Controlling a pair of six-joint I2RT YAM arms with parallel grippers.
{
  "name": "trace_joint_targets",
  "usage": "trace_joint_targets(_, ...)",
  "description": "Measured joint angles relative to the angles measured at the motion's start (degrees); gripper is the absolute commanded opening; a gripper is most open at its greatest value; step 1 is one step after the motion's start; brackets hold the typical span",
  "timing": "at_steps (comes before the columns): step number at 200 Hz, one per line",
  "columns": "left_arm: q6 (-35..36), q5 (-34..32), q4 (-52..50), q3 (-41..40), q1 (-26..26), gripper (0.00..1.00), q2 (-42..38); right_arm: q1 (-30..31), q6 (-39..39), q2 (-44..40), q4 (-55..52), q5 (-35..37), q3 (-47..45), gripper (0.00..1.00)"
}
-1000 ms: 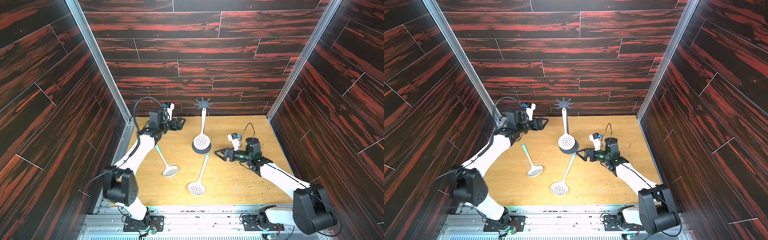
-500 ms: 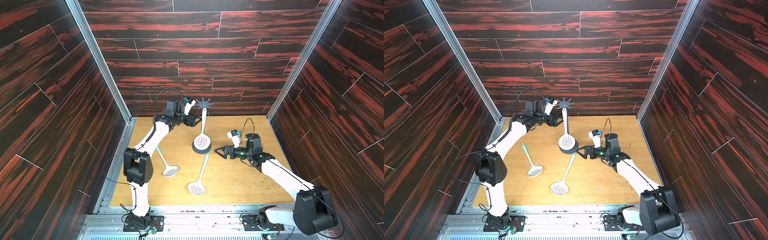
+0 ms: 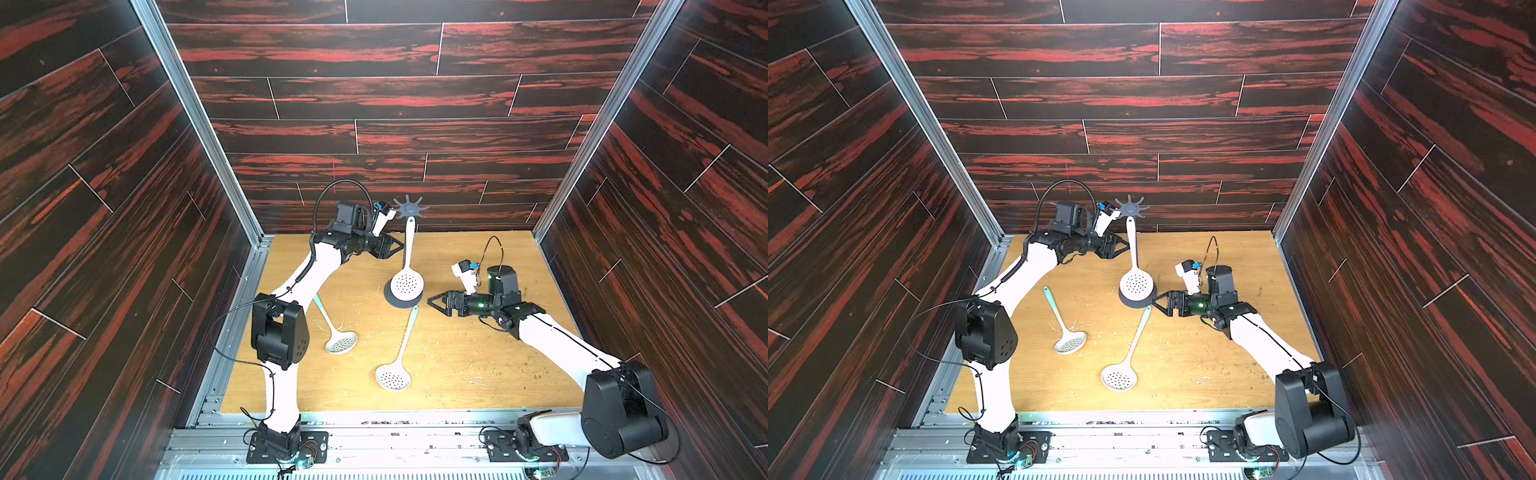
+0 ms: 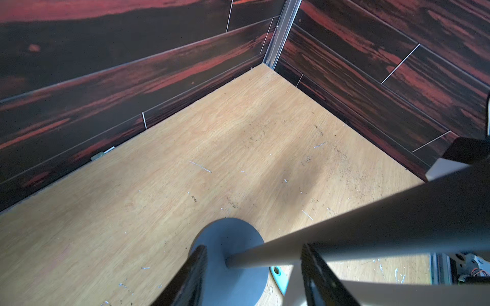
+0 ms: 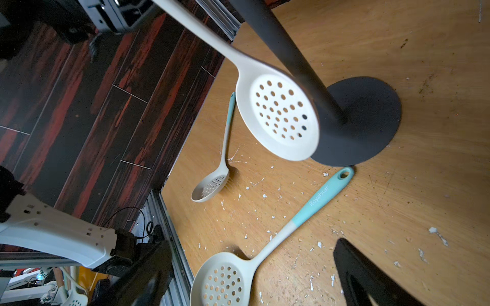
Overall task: Hang the skimmer on the kitchen utensil rack
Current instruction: Adjust the rack at the center of the board.
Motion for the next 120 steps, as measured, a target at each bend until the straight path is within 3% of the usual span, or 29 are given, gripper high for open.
trace_joint_targets(61, 1.3, 0.0, -0.4, -6.9, -0.3, 0.63, -0.7, 0.0, 0.6, 0.8, 1.2, -0.4, 0.0, 0.98)
trace_joint_targets(120, 1.2, 1.4, -0.5, -5.7, -0.8, 0.64, -0.9, 0.0, 1.1, 1.2, 2.3, -1.0, 0.0, 0.98)
